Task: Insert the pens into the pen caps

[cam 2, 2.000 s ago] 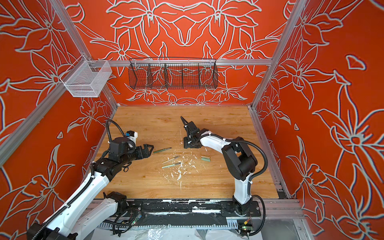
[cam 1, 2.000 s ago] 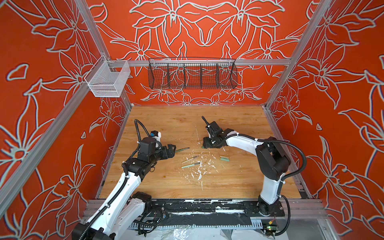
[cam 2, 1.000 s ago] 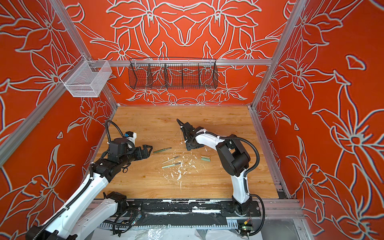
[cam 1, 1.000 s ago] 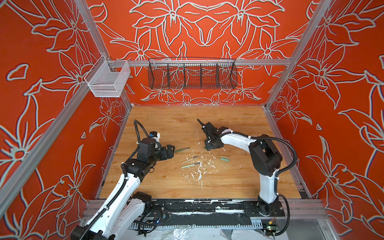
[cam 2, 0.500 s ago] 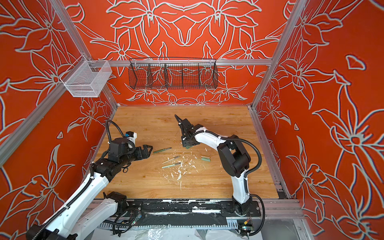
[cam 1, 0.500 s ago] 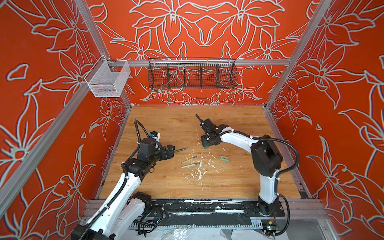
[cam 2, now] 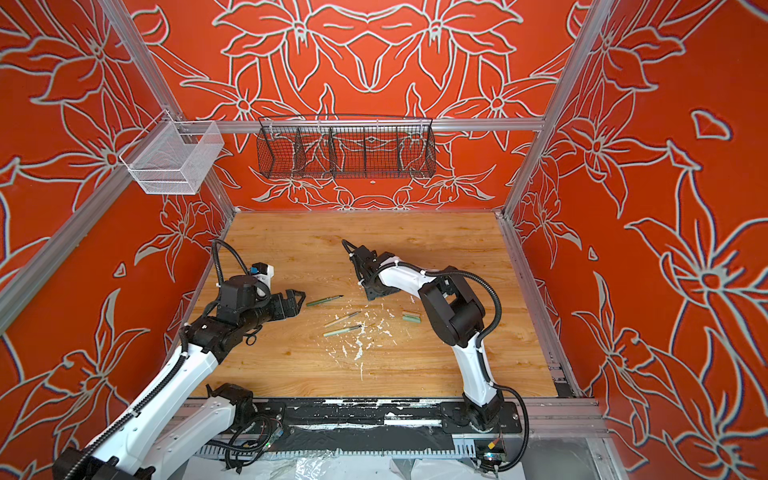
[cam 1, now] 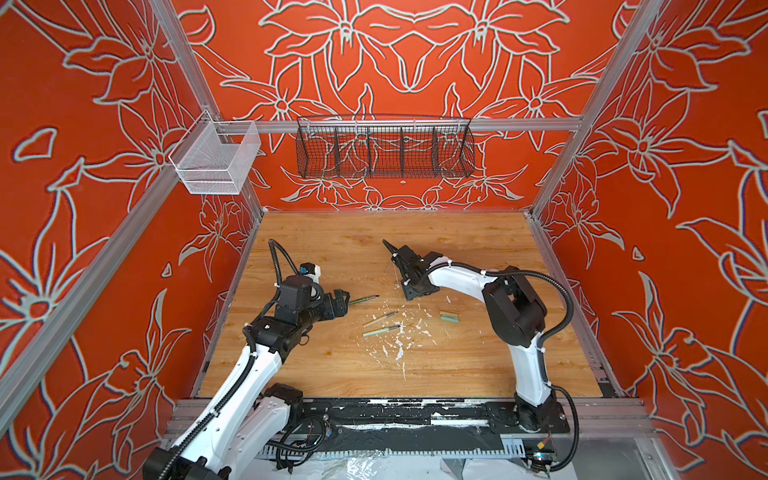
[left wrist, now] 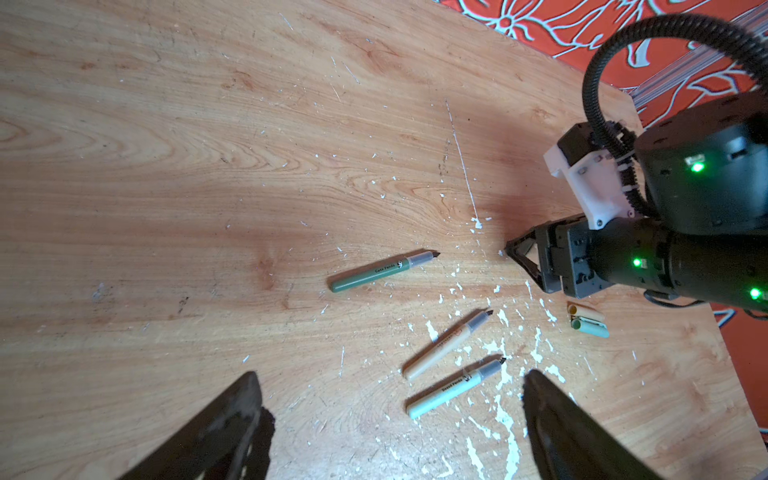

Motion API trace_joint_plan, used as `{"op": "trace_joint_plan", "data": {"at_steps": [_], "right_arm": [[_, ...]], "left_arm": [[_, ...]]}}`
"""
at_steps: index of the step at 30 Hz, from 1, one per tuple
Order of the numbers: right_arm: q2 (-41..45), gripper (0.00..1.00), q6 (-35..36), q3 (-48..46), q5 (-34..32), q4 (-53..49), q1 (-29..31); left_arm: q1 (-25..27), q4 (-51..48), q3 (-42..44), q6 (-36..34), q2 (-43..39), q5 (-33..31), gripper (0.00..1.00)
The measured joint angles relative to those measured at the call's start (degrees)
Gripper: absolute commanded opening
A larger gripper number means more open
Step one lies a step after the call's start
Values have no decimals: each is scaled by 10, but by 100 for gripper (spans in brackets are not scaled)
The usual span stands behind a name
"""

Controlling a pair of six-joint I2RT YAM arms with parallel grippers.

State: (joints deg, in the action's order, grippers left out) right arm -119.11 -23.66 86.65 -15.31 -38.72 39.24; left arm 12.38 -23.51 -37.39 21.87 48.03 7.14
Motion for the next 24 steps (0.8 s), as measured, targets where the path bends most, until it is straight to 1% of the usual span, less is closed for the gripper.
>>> {"op": "trace_joint_plan", "data": {"at_steps": [4, 8, 14, 19, 24], "right_arm": [[35, 69, 3, -51, 5, 8, -15], [68, 69, 9, -93, 43, 14, -41], [100, 69, 33, -104, 104, 14, -78], [106, 68, 96, -66, 131, 1, -76], [72, 63, 168, 26, 131, -28, -61]], "left_arm": [[0, 0, 0, 0, 0, 0, 97], [0, 0, 0, 0, 0, 0, 97], [0, 0, 0, -2, 0, 0, 97], [0, 0, 0, -2, 5, -2, 97], [0, -9, -12, -2, 31, -15, 97]]}}
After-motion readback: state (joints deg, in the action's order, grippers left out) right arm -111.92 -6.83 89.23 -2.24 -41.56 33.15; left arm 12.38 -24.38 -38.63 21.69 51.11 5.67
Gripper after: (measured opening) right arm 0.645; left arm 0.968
